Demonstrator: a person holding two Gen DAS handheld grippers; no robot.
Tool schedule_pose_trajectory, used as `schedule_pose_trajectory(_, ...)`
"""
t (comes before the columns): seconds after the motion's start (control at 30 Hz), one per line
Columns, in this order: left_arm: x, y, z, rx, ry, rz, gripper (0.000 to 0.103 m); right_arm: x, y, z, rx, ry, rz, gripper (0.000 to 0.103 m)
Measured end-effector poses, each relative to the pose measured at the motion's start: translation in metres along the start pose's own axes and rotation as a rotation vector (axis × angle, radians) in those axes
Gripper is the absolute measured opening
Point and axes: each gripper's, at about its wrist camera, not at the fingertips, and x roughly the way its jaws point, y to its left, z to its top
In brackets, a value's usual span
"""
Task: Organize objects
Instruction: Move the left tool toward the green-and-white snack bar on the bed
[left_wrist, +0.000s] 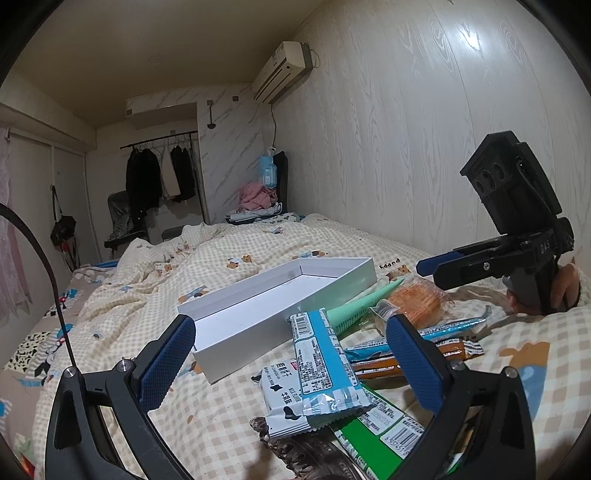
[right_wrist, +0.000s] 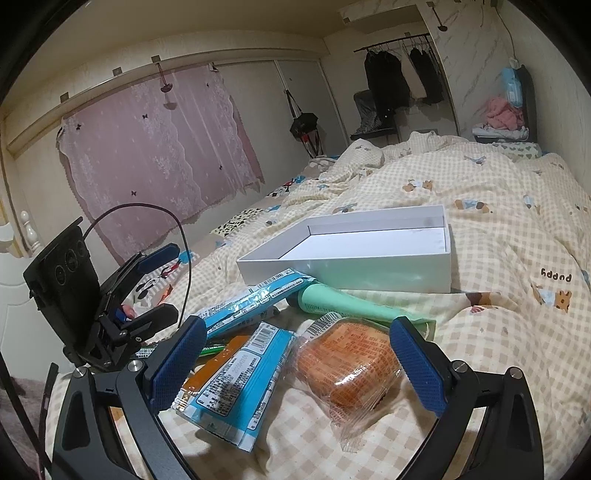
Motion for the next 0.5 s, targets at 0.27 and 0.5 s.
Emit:
schedule_pose_trajectory(0.27, -0.0007, 0.0001, -0.0005, 0.000, -0.001, 0.000, 0.103, 0.0001, 0.0001, -0.0005, 0.002, 0.001, 0.001, 0.100)
schedule_pose_trajectory(0.5, -0.0014, 0.0024, -0.0003, -0.004, 0.007, -0.005, 0.103, 0.0000, -0.0002, -0.0008, 0.004, 0.001, -0.001, 0.100)
